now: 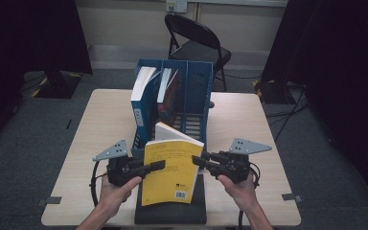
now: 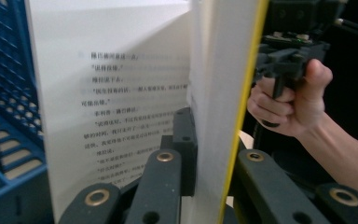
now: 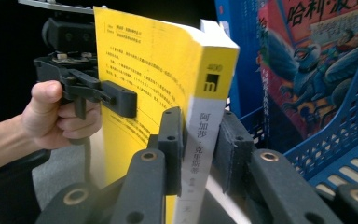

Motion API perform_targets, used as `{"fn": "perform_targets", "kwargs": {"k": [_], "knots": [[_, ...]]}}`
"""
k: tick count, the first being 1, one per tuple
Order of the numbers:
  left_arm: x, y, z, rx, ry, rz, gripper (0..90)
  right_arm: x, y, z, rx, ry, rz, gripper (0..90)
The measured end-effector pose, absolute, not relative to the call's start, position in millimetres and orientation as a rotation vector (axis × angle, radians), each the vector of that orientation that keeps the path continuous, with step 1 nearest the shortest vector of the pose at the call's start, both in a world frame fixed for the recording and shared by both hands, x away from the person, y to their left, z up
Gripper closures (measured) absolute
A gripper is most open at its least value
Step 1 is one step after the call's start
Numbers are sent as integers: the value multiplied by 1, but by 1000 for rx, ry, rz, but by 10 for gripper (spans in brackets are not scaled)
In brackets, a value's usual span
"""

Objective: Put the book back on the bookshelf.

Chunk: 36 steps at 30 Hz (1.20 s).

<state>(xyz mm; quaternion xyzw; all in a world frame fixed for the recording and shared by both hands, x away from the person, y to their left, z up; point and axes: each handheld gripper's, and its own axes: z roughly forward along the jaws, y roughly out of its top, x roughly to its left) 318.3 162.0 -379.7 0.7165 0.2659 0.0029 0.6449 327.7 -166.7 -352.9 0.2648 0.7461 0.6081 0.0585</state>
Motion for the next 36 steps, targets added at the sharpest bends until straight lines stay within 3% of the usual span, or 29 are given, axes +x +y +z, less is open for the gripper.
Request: {"fn": "perform_targets", "kwargs": {"k": [11, 15, 18, 25, 36], "knots": [[306, 171, -386, 1646, 581, -32, 757, 315, -141, -361, 627, 2396, 1771, 695], [305, 178, -388, 1672, 637, 20, 641, 314, -136, -365, 598, 2442, 1737, 717], [303, 186, -393, 1717, 689, 109, 496, 312, -136, -366, 591, 2447, 1728, 740], [308, 185, -414, 1775, 746, 158, 391, 312, -130, -370, 589, 2481, 1686, 707], [308, 184, -417, 1783, 743, 123, 449, 311, -114, -388, 633, 2492, 1636, 706]]}}
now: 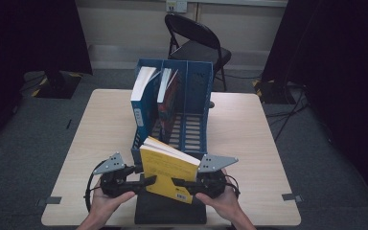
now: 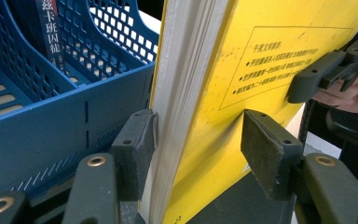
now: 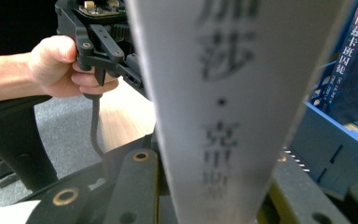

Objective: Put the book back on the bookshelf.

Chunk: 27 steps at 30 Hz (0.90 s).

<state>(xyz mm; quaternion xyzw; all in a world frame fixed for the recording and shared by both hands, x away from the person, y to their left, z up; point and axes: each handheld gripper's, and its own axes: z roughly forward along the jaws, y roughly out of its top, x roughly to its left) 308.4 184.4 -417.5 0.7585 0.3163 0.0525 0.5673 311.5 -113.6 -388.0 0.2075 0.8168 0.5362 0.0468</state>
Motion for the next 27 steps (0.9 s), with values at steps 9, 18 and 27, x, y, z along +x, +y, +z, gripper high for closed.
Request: {"fn": "perform_targets", "kwargs": {"k": [9, 18, 27], "knots": [[306, 185, -424, 1847, 794, 167, 400, 311, -112, -388, 651, 2455, 1589, 757], [309, 201, -440, 1949, 907, 127, 202, 315, -114, -388, 709, 2462, 1615, 758], [309, 208, -440, 1975, 939, 173, 210, 315, -127, -386, 760, 2452, 1631, 758]]}}
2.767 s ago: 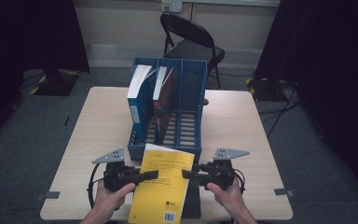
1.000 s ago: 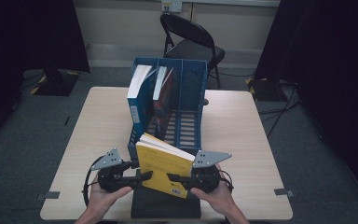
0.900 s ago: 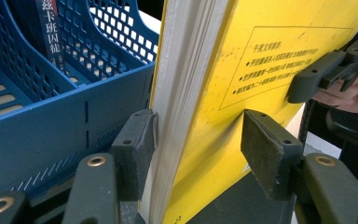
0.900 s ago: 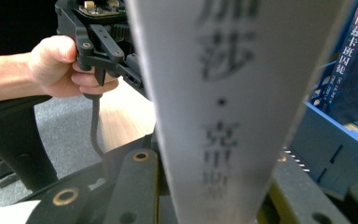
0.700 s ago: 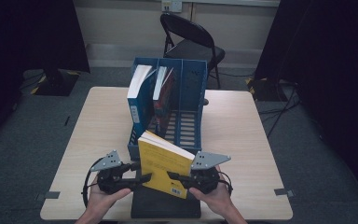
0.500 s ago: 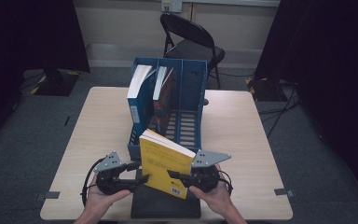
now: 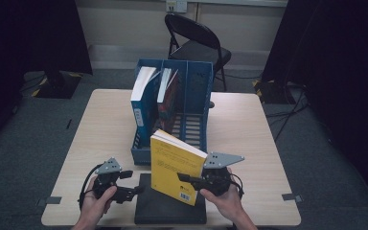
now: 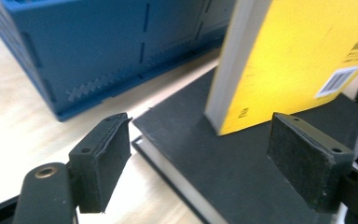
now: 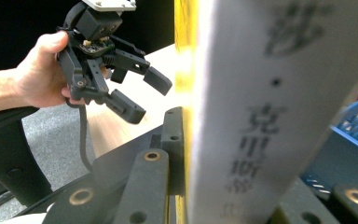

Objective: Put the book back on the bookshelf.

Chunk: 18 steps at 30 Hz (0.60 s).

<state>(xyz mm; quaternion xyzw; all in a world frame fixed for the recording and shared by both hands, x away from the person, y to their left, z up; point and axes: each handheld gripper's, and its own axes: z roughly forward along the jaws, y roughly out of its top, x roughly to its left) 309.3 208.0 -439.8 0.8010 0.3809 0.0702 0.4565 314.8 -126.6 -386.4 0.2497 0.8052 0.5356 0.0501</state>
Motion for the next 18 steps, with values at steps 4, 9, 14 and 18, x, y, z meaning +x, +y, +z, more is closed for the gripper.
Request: {"fn": "perform_targets", "kwargs": {"k": [4, 9, 14, 18], "knots": [[311, 217, -441, 1964, 991, 209, 198, 314, -133, -382, 775, 2439, 1613, 758], [314, 221, -439, 1948, 1016, 256, 184, 316, -140, -375, 798, 2411, 1641, 759], [316, 222, -441, 1939, 1034, 286, 184, 318, -141, -366, 789, 2390, 1629, 759], [316, 223, -442, 1929, 1049, 292, 183, 321, -141, -361, 788, 2376, 1629, 759]]}}
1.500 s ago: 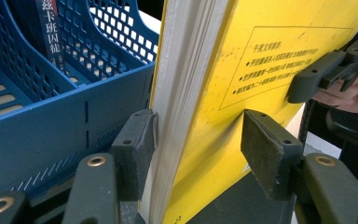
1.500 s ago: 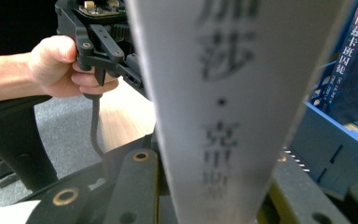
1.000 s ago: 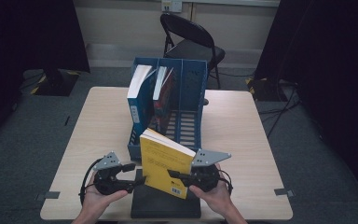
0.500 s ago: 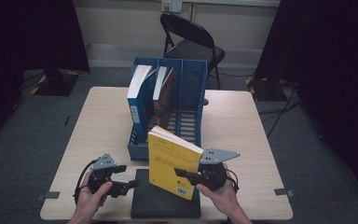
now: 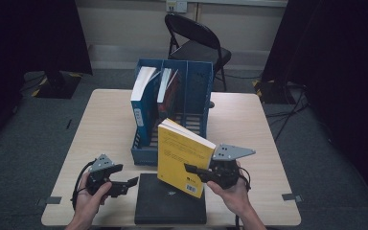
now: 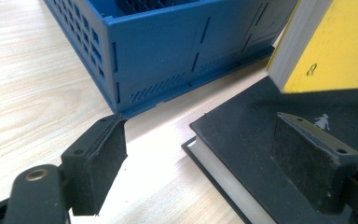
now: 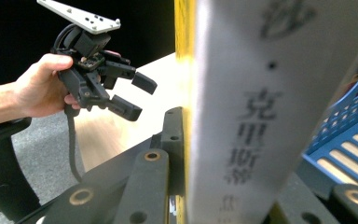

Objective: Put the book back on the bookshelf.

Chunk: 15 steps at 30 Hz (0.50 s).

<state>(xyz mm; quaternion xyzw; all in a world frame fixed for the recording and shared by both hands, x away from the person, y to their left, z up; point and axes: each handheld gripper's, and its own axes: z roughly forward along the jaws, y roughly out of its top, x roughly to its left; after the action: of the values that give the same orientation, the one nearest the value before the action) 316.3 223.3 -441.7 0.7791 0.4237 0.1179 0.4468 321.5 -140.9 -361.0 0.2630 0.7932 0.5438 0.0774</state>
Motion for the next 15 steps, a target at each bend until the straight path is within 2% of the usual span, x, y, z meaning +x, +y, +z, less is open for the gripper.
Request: {"fn": "perform_targets", "kwargs": {"k": [15], "knots": [[318, 225, -444, 1908, 1076, 314, 162, 335, -144, -341, 841, 2291, 1631, 759]]}}
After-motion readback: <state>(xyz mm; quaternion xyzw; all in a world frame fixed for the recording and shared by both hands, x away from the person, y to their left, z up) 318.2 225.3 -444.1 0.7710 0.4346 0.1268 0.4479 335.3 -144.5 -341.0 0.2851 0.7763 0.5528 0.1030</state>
